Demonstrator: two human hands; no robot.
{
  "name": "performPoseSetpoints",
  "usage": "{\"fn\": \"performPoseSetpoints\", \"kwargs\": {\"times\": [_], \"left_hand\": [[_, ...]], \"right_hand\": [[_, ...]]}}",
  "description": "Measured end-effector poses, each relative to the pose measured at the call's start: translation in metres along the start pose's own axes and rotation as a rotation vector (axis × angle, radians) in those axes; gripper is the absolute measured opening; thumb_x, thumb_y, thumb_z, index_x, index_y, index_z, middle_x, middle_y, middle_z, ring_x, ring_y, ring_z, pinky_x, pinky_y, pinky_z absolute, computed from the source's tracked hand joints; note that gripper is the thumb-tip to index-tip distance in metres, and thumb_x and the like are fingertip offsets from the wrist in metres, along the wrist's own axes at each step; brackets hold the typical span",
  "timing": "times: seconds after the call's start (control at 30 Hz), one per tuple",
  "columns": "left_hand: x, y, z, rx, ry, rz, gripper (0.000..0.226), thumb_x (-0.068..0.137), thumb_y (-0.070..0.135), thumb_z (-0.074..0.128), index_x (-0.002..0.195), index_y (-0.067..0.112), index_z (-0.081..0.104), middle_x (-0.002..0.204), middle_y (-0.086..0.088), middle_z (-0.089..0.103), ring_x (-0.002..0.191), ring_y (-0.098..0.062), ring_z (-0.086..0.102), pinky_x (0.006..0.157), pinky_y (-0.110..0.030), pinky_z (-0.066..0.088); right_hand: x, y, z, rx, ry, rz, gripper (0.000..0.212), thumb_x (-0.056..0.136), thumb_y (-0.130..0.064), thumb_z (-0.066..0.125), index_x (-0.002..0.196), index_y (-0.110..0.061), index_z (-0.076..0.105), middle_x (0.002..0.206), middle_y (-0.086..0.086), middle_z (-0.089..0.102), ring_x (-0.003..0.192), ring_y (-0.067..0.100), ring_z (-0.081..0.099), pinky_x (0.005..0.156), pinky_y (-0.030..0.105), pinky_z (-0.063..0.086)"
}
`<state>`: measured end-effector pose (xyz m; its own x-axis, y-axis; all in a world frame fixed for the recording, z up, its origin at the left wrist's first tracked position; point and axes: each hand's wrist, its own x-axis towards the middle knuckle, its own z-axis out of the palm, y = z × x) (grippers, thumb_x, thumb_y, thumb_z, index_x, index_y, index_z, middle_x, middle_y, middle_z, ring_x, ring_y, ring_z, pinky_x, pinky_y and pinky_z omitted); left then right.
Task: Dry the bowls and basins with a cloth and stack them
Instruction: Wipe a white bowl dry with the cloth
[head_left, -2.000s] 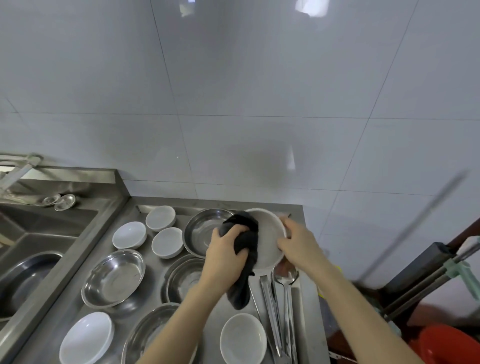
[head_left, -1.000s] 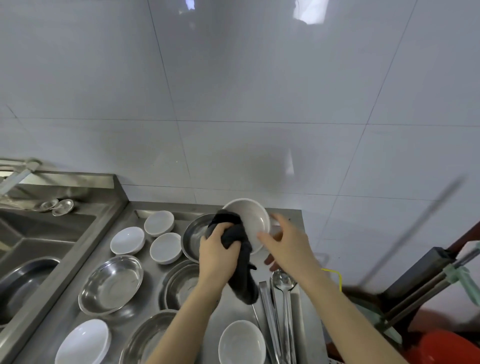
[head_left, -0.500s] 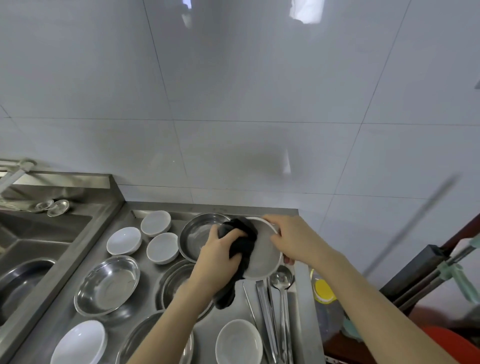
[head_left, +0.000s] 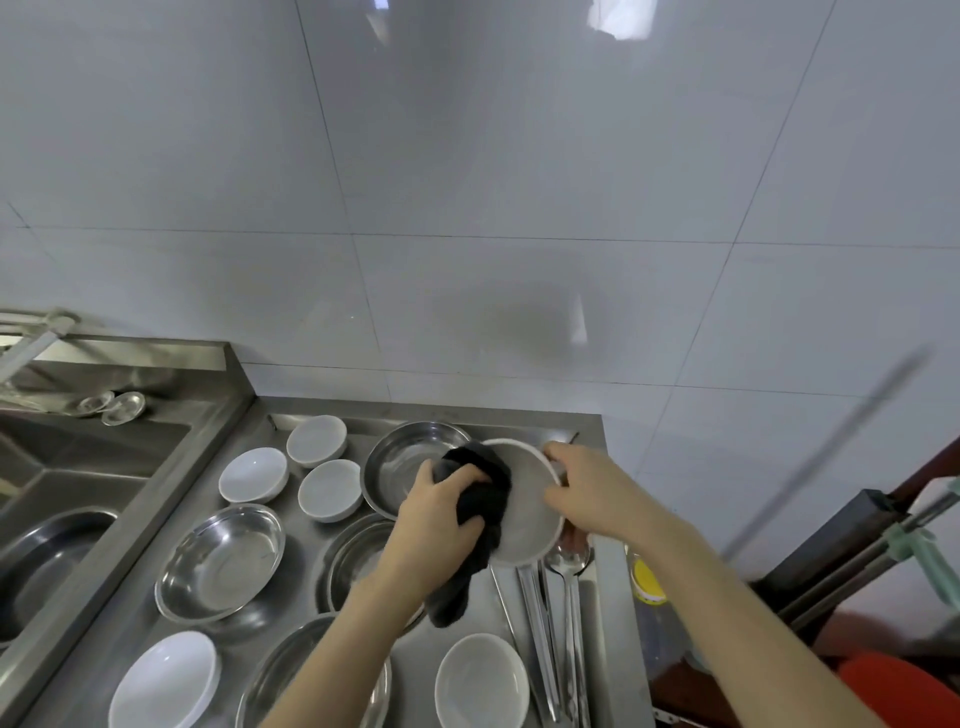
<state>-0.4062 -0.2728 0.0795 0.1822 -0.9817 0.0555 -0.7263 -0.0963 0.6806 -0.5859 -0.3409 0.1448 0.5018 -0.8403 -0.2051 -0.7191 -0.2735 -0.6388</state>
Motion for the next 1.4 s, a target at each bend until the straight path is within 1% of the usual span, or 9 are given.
{"fn": "performPoseSetpoints", "kwargs": {"times": [0.17,0.27,0.37,0.5,0.7,0.9,1.03,1.23,1.4], "left_hand": [[0.006,0.002,-0.012,0.01,-0.033,0.065,0.046,0.076,0.013,0.06,0.112,0.042,0.061,0.112,0.004,0.047,0.095,-0.018,0.051,0.09,-0.026,0.042],[0.011,-0.001,-0.023,-0.031,-0.004,0.034,0.045,0.075,0.013,0.062,0.109,0.041,0.062,0.109,0.006,0.054,0.099,-0.012,0.049,0.087,-0.021,0.036],[0.015,-0.007,-0.034,-0.097,-0.041,0.031,0.04,0.074,0.01,0.062,0.101,0.039,0.064,0.097,0.012,0.065,0.094,-0.008,0.056,0.081,-0.024,0.04],[0.013,-0.005,-0.045,-0.198,-0.121,0.03,0.039,0.075,0.012,0.062,0.101,0.042,0.062,0.094,0.018,0.067,0.094,-0.001,0.06,0.088,-0.025,0.046],[0.003,-0.008,-0.053,-0.36,-0.017,-0.064,0.04,0.081,0.032,0.065,0.111,0.05,0.047,0.099,0.023,0.063,0.099,-0.008,0.062,0.093,-0.041,0.05],[-0.006,0.004,-0.06,-0.264,0.302,-0.204,0.081,0.075,0.013,0.074,0.137,0.032,0.024,0.094,0.006,0.06,0.076,-0.007,0.056,0.062,-0.017,0.039],[-0.008,0.02,-0.05,-0.537,0.24,-0.186,0.052,0.081,0.022,0.065,0.121,0.032,0.034,0.091,-0.005,0.068,0.074,-0.02,0.069,0.059,-0.027,0.054],[-0.008,0.03,-0.043,-0.794,0.207,-0.024,0.049,0.097,0.007,0.053,0.134,0.038,0.047,0.103,0.0,0.072,0.092,-0.025,0.069,0.076,-0.044,0.058],[0.005,0.037,-0.034,-0.477,0.402,0.018,0.04,0.093,0.05,0.04,0.128,0.068,0.035,0.116,0.016,0.047,0.11,-0.005,0.047,0.101,-0.025,0.037]], "right_hand": [[0.01,-0.001,-0.013,0.036,-0.093,-0.04,0.037,0.094,-0.006,0.045,0.125,-0.022,0.056,0.074,0.002,0.063,0.05,0.013,0.064,0.05,0.028,0.055],[0.008,0.009,0.003,-0.21,0.202,-0.258,0.048,0.097,-0.034,0.056,0.144,-0.031,0.045,0.103,-0.007,0.06,0.09,0.013,0.06,0.084,0.031,0.052],[-0.003,0.011,0.012,-0.413,0.415,-0.702,0.043,0.089,-0.046,0.057,0.124,-0.022,0.064,0.127,-0.001,0.058,0.114,0.018,0.055,0.097,0.031,0.048],[-0.002,0.013,0.024,-0.769,0.316,-1.033,0.018,0.084,-0.035,0.057,0.089,-0.02,0.067,0.092,-0.004,0.065,0.092,0.018,0.059,0.097,0.034,0.044],[0.004,0.022,0.03,-0.603,0.253,-0.825,0.016,0.073,-0.034,0.076,0.081,-0.025,0.065,0.078,-0.014,0.061,0.074,0.01,0.057,0.077,0.024,0.041],[-0.008,0.016,0.033,0.157,0.319,-0.398,0.023,0.078,-0.023,0.081,0.071,-0.017,0.059,0.064,-0.02,0.05,0.062,0.002,0.045,0.059,0.013,0.034],[-0.006,-0.001,0.038,0.264,0.35,-0.387,0.021,0.083,-0.023,0.078,0.075,-0.013,0.061,0.06,-0.013,0.045,0.056,0.005,0.038,0.053,0.014,0.031],[-0.005,-0.013,0.029,0.416,0.357,-0.343,0.029,0.099,-0.02,0.058,0.071,-0.028,0.052,0.06,-0.013,0.045,0.057,0.005,0.039,0.054,0.02,0.036],[-0.019,-0.018,0.043,0.274,0.299,-0.459,0.016,0.097,-0.029,0.053,0.081,-0.033,0.055,0.068,-0.013,0.049,0.064,0.006,0.048,0.062,0.016,0.037]]}}
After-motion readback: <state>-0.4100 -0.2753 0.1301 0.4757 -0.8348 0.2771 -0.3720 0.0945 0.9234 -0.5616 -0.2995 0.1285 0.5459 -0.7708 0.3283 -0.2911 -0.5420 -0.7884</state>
